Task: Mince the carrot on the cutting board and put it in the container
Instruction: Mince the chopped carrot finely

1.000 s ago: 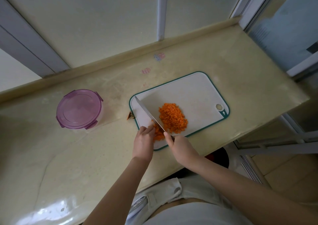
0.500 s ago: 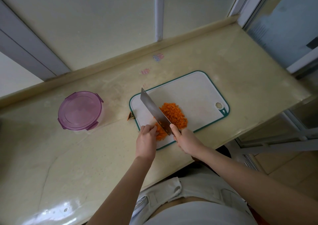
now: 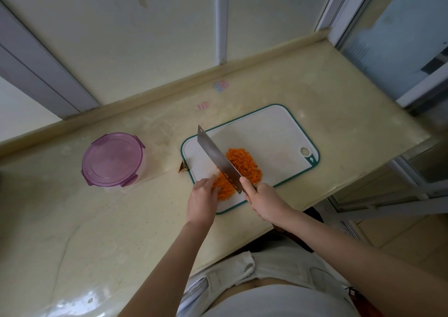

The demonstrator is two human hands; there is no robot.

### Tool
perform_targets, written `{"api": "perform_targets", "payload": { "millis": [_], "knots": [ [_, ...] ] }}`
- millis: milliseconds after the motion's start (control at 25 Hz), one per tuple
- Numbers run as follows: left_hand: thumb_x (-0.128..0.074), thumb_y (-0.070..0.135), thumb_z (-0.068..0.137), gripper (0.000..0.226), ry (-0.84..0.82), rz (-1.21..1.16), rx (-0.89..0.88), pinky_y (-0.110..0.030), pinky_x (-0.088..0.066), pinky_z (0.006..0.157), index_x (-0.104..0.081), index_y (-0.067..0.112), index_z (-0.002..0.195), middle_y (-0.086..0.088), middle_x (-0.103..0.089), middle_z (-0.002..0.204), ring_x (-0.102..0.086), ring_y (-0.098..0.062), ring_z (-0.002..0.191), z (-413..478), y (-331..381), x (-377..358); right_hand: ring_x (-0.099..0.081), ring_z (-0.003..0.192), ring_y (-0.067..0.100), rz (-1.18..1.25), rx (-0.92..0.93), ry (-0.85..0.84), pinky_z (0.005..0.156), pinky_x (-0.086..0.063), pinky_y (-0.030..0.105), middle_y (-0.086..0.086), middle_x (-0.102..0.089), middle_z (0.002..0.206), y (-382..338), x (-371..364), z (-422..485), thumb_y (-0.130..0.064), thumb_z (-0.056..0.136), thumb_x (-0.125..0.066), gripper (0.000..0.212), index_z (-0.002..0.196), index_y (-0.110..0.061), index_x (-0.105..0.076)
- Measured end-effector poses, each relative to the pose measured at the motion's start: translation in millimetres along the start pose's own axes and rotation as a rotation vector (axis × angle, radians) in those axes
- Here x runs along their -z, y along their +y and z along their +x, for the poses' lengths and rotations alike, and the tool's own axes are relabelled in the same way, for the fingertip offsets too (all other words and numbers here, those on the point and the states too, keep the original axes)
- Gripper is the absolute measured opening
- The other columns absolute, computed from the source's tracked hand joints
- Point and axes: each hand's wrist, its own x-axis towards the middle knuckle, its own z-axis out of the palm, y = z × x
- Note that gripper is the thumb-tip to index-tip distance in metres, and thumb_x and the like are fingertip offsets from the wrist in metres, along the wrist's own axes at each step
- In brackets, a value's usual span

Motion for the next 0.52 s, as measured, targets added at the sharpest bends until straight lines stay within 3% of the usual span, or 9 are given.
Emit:
{"api": "perform_targets", "payload": {
  "millis": [120,200,360,520],
  "knots": [
    [-0.056,0.003,0.089,0.016,-0.010,0.022,0.027,-0.021,-0.036,0.072,-0.070,0.003,0.098,-0.012,-0.065,0.088,-0.056,-0.028,0.088,3,1,-2,-0.034,0.036,0.008,-0.028,-0.020,-0.004,0.044,-0.029,0.023,0.000,-0.037,0.050,0,-3,-5,-0.054,0.097,-0.033,0.057,0.067,-0.007,-0.044],
    [-0.057,0.001,0.088,0.015,-0.016,0.041,0.031,-0.022,-0.037,0.069,-0.072,0.000,0.085,-0.013,-0.065,0.084,-0.055,-0.027,0.086,6,0,-3,-0.037,0.043,0.014,-0.100,-0.029,0.011,0.048,-0.031,0.027,0.001,-0.038,0.050,0,-6,-8,-0.053,0.097,-0.033,0.060,0.061,-0.007,-0.041],
    [-0.060,-0.003,0.083,0.015,-0.050,0.095,0.024,-0.035,-0.046,0.061,-0.069,-0.002,0.071,-0.014,-0.062,0.071,-0.053,-0.029,0.075,10,-1,-5,-0.037,0.046,0.016,-0.207,-0.050,0.020,0.045,-0.026,0.026,0.003,-0.037,0.052,-2,-11,-9,-0.053,0.098,-0.032,0.060,0.055,-0.011,-0.032],
    [-0.068,-0.012,0.068,0.017,-0.014,0.147,-0.033,-0.032,-0.049,0.046,-0.065,0.002,0.059,-0.008,-0.058,0.059,-0.053,-0.027,0.061,9,-5,-7,-0.041,0.053,0.018,-0.234,-0.022,-0.041,0.048,-0.030,0.024,0.002,-0.040,0.058,-6,-12,-9,-0.050,0.100,-0.030,0.050,0.059,-0.021,-0.032]
  ]
}}
